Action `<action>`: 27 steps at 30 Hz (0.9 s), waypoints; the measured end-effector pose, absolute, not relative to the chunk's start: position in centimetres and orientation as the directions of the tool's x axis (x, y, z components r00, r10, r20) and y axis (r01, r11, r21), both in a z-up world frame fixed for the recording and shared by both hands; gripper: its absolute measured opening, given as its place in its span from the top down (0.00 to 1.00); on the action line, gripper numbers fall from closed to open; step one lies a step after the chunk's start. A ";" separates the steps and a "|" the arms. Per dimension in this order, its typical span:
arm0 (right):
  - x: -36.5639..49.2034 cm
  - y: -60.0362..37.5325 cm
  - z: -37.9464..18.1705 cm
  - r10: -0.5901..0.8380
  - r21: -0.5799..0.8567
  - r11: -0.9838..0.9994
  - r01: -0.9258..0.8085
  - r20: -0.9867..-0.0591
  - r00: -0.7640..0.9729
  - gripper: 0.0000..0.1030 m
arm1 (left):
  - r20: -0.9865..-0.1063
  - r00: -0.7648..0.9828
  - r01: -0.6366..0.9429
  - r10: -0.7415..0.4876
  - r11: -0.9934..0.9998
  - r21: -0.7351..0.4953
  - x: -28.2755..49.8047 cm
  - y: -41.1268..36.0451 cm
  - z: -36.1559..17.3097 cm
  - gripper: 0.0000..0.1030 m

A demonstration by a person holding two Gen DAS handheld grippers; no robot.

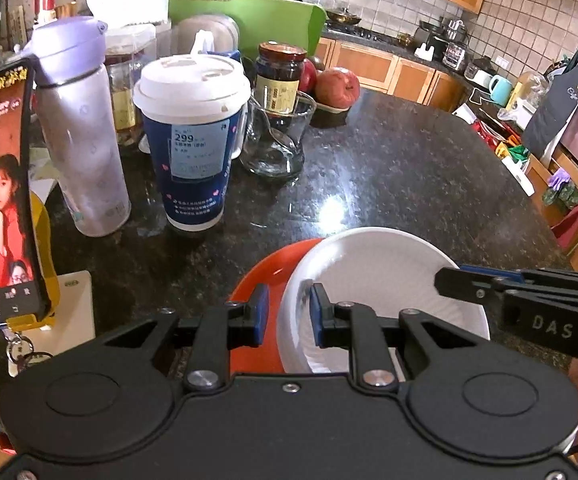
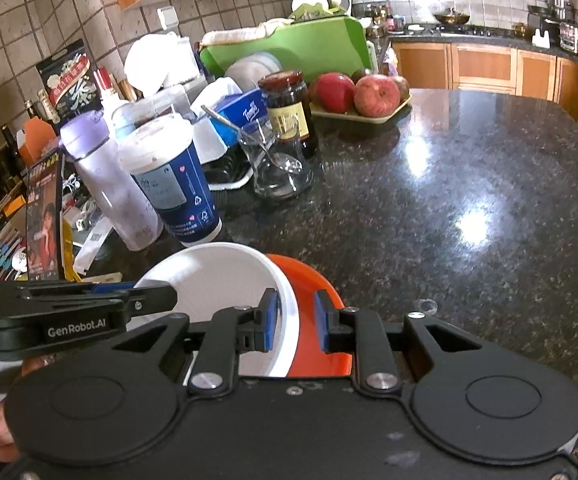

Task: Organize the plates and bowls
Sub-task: 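Lower the white bowl onto the orange plate and open the left tool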

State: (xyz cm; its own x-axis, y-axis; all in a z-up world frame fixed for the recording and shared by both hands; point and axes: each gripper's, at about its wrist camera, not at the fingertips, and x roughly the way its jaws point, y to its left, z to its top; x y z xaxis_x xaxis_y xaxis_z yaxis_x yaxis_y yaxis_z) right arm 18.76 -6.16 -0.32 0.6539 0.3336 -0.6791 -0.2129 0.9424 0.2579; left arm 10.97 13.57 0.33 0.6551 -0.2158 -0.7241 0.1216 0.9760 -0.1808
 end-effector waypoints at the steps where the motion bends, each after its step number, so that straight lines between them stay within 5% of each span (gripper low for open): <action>1: 18.7 -6.2 -0.2 0.332 0.258 0.943 -0.210 -0.675 0.659 0.77 | -0.723 0.657 0.122 -0.216 0.976 -0.181 10.9 13.7 0.4 0.72; 27: 10.4 -5.4 2.9 0.188 0.146 0.981 -0.128 -0.540 0.821 0.77 | -0.618 0.765 0.132 -0.182 0.983 -0.127 6.9 14.0 2.9 0.72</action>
